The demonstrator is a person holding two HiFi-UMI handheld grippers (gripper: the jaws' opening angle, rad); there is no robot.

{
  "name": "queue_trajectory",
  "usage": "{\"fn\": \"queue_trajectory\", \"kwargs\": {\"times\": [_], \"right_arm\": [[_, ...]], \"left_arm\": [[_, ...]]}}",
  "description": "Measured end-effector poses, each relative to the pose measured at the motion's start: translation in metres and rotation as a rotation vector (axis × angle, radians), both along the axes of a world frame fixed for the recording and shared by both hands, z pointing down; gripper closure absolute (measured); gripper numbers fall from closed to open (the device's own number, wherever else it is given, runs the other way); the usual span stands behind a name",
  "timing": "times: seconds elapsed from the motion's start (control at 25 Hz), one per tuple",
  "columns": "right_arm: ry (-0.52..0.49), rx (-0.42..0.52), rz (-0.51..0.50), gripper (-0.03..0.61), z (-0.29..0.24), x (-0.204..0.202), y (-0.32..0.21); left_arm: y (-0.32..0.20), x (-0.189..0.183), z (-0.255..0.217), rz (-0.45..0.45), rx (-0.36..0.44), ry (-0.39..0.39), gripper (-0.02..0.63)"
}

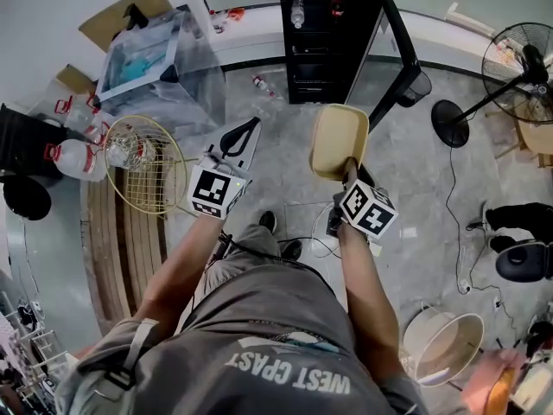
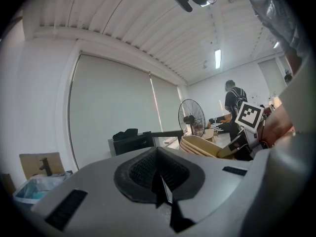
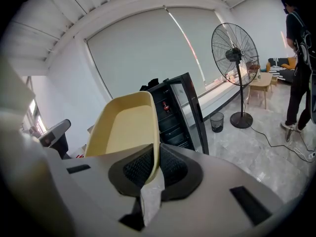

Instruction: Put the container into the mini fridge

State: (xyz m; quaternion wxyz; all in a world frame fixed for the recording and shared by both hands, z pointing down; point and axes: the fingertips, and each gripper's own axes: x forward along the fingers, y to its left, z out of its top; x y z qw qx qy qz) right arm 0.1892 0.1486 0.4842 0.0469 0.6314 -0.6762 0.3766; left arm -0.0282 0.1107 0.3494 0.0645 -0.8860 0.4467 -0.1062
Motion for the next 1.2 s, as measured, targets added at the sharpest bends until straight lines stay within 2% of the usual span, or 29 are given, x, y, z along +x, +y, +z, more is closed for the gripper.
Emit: {"fn": "queue_trajectory", "kwargs": {"times": [0.32,0.64,1.2], "right_arm": [[0.001,0.001,0.029,0.531,0.001,0.010,-0.025],[0.031,-0.003,0.083,0.531,0.001,0.009,-0.071],[0.042,-0.040,0.174,0.529,0.005,-0.023,-0.164]], "left_arm": [[-0.032,0.016,0.005,0.039,0.005,0.010,0.597],[-0.098,0.014,0.012,0.090,0.000,0.054,0.598],[-0.215,-0.007,0.020,0.208,-0.039,0.085,0.595]]}}
